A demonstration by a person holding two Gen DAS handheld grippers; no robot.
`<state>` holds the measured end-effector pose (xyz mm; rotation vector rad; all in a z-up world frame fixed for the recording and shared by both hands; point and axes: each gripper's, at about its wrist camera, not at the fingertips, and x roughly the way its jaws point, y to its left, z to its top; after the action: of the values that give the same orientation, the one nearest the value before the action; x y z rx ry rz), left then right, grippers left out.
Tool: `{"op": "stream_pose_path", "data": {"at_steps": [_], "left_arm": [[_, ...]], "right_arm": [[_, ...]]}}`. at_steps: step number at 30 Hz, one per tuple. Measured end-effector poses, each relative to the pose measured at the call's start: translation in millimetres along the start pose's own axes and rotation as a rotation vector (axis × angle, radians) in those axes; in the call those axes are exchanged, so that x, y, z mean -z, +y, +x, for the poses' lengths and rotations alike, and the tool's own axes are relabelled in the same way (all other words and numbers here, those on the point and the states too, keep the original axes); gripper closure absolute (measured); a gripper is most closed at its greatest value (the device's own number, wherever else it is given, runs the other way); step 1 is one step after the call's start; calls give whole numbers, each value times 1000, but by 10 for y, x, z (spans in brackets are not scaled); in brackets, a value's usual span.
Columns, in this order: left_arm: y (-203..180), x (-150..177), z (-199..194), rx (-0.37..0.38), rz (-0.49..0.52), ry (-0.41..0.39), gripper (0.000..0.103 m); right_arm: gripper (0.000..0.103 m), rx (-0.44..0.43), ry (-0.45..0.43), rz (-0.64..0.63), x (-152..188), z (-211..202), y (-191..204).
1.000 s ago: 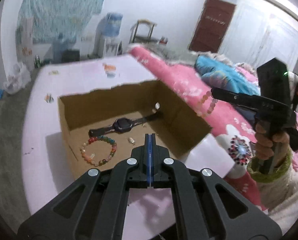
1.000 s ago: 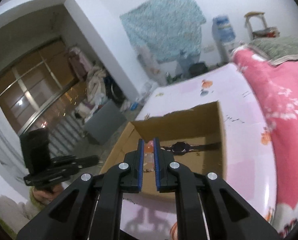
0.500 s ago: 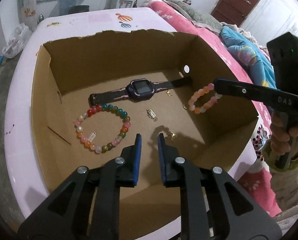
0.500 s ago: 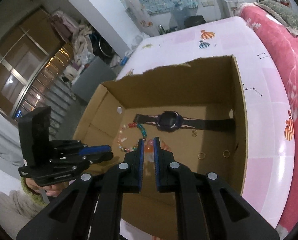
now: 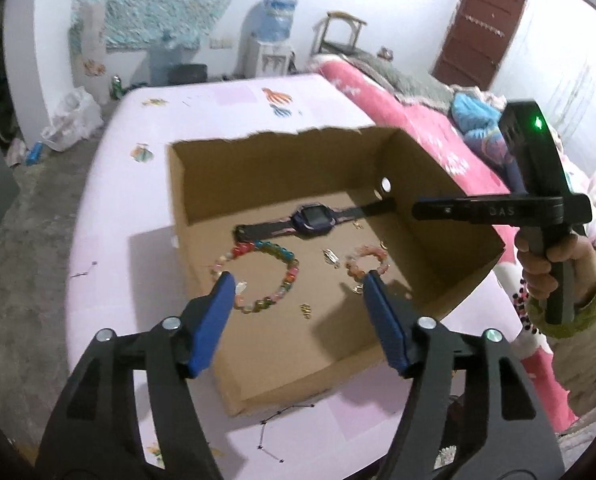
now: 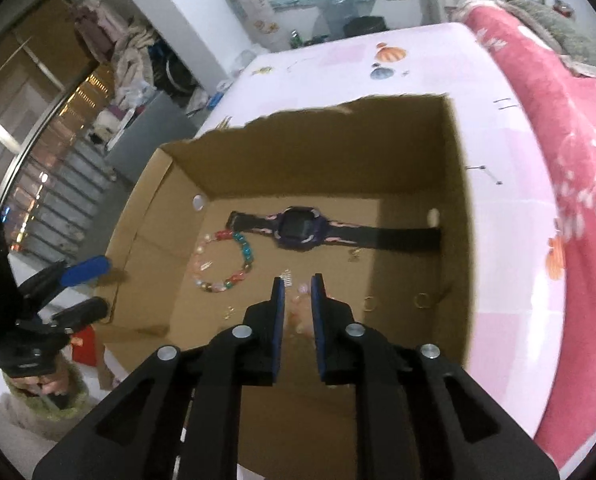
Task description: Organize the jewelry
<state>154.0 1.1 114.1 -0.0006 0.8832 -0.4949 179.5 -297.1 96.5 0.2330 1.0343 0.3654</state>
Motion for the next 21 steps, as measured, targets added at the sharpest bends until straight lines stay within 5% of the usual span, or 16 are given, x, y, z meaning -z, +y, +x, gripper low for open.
{"op": "stream_pose_path", "data": {"at_steps": [4,6,11,14,18,21], "left_arm": [[104,42,-167,-19,-30,-38,30],[152,73,-213,-39,-43,-50,27],[316,191,-170,-40,-118,-44,19],[439,295,0,17,-218,10,19],[501,428,233,167,-347,101,19],[379,464,257,137,-329,102,18]], "right_arm": [[85,38,-104,28,78,-284,-57],[68,71,-178,53,156,-481,-92],[44,163,-340,167,451,-850,-306],[43,172,-285,279,583,-715,-537],[43,76,-127,328,706,-333,-647],[39,14,-116,290,765,-276,-518]]}}
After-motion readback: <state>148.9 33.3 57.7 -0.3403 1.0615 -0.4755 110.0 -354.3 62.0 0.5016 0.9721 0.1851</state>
